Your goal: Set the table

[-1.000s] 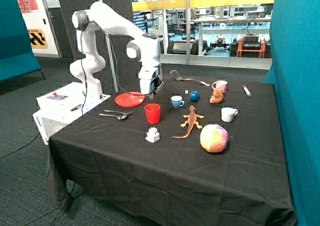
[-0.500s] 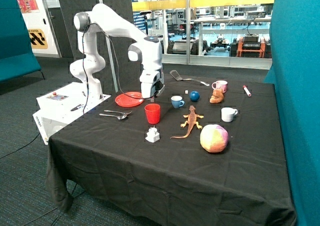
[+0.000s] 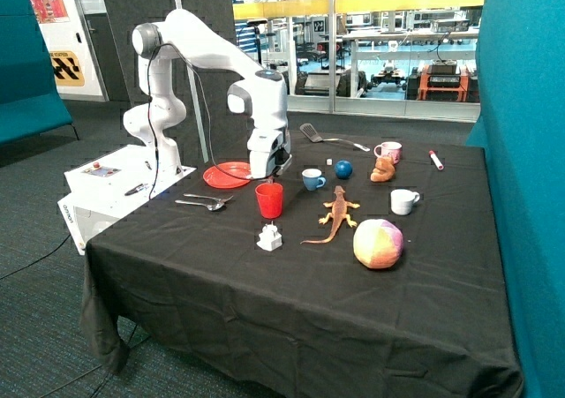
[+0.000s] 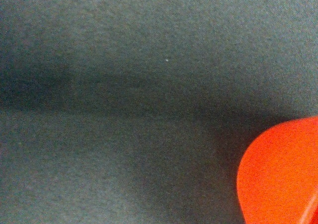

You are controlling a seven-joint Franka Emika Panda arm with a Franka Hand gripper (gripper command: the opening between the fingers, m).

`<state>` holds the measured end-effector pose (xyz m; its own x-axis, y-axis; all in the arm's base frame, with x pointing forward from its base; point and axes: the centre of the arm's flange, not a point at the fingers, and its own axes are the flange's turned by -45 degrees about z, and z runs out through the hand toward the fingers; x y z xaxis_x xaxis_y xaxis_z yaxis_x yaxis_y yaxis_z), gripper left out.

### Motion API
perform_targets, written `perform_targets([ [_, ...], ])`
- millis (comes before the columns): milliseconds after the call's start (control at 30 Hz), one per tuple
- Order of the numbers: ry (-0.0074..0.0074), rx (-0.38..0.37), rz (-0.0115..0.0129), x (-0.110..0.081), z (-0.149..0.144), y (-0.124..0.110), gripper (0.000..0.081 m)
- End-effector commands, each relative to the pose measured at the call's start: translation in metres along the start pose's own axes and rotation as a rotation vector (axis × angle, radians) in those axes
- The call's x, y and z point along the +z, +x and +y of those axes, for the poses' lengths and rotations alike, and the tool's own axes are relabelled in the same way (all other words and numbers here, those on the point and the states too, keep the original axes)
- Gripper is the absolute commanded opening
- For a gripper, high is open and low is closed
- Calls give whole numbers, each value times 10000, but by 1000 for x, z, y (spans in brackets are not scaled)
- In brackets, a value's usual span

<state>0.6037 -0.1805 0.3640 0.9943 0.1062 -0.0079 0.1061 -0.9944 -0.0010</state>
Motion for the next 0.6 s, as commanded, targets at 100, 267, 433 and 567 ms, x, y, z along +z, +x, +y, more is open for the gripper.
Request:
perform_targets([
  [100,-10,61,79,17,2,-10,312],
  [267,-10,-81,79,22,-2,-12,309],
  [433,-11,-167,79,22,-6,-11,307],
  [567,-11,-211,79,22,-7,-10,307],
])
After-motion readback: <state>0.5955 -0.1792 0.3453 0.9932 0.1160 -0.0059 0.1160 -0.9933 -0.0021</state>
